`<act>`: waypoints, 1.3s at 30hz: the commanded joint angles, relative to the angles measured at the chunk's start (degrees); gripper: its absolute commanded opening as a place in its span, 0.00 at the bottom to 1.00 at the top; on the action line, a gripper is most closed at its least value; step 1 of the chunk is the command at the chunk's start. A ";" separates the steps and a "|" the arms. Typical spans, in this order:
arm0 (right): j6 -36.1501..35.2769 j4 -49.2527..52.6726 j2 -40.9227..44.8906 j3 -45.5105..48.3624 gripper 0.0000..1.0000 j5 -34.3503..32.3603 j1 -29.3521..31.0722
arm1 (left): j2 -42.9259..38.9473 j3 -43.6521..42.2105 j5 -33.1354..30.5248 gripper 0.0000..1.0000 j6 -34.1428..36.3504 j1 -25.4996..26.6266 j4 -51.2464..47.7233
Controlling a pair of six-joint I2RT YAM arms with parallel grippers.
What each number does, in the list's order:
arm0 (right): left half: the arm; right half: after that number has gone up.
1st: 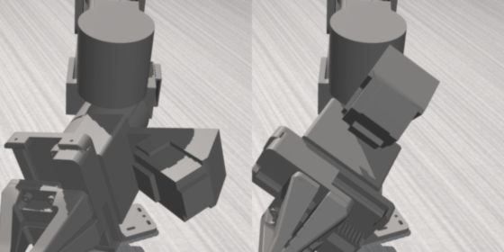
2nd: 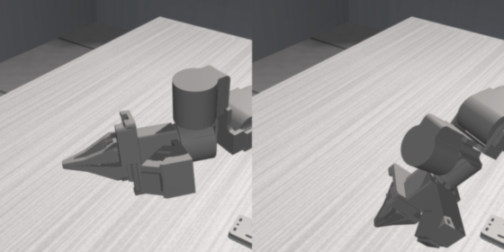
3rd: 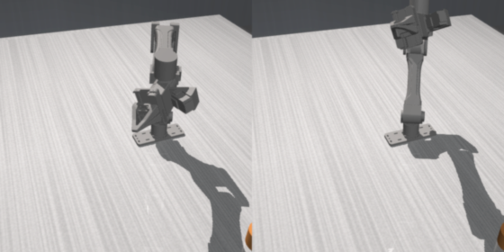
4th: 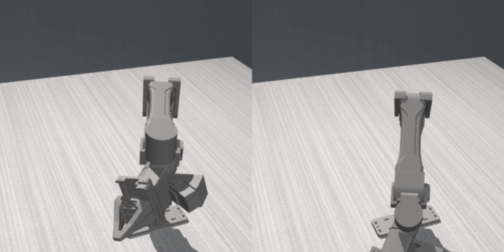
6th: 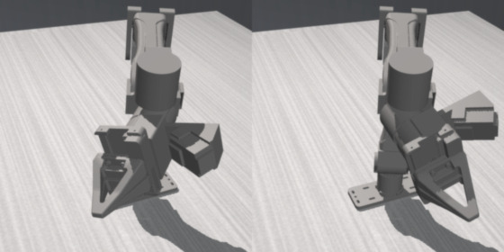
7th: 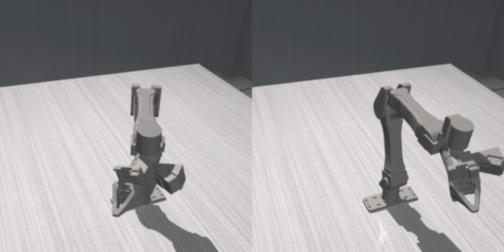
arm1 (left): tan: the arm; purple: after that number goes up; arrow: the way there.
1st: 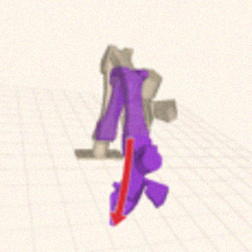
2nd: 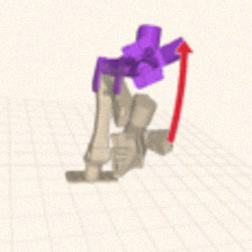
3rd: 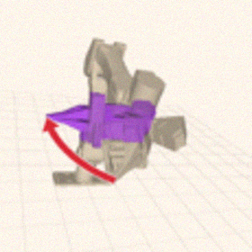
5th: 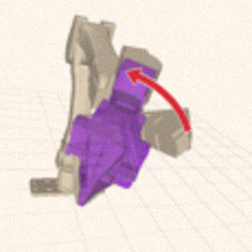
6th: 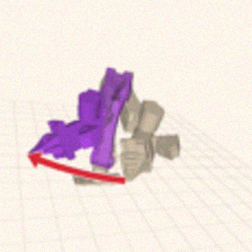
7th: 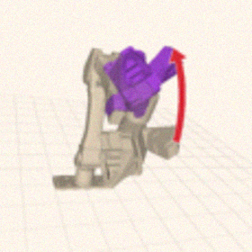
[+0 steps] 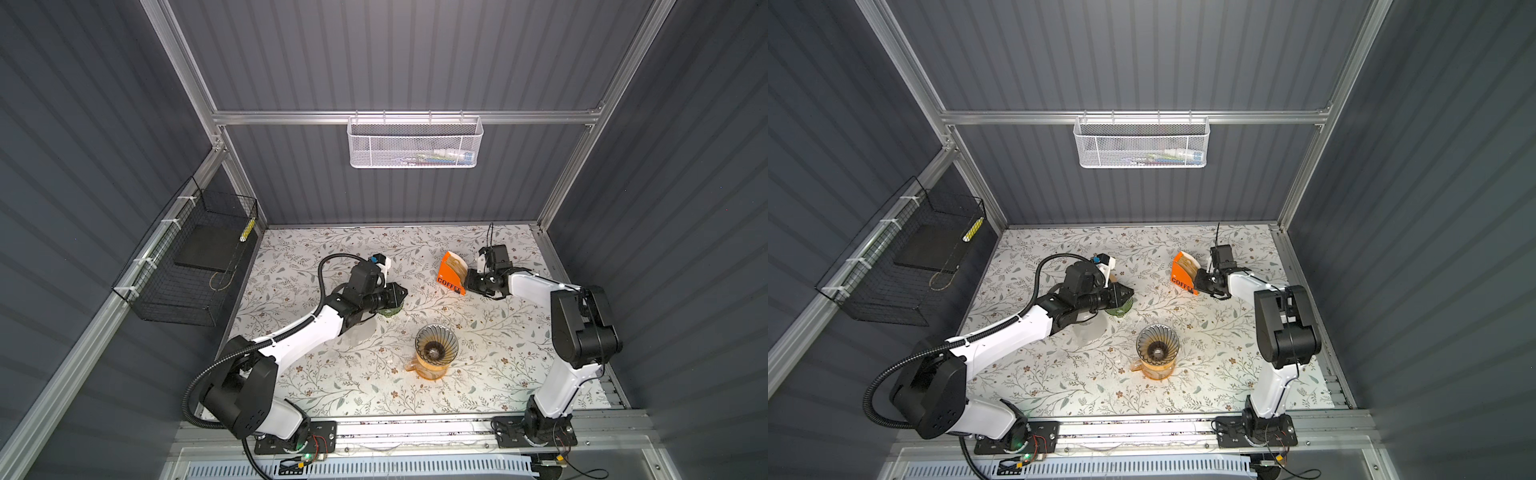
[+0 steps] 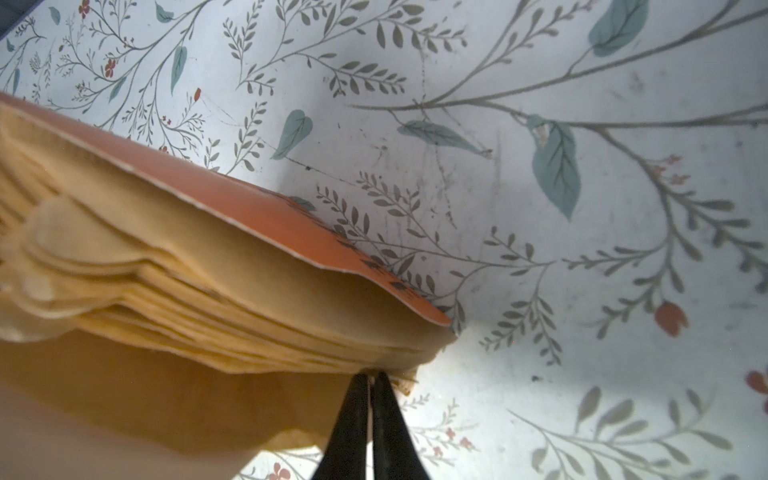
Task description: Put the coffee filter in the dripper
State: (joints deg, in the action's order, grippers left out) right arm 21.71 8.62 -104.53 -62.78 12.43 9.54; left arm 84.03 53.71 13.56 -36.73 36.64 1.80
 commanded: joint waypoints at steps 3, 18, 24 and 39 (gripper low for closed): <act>-0.21 0.90 -0.69 0.33 0.00 -0.20 0.48 | -0.16 0.23 0.36 0.22 -0.18 -0.34 0.22; -0.27 2.51 5.23 4.58 0.00 -1.81 0.43 | -0.69 -0.81 0.37 0.22 -0.84 -0.34 1.09; -0.31 3.10 7.43 5.46 0.00 -2.05 0.48 | -1.40 -1.23 0.40 0.22 -1.06 -0.34 1.19; -0.76 2.22 13.50 4.26 0.30 2.99 0.96 | -1.44 -1.17 0.41 0.22 -1.24 -0.35 1.19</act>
State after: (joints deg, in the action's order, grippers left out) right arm 21.65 11.14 -92.66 -57.58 13.50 9.89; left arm 83.88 52.77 13.56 -37.39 36.64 2.68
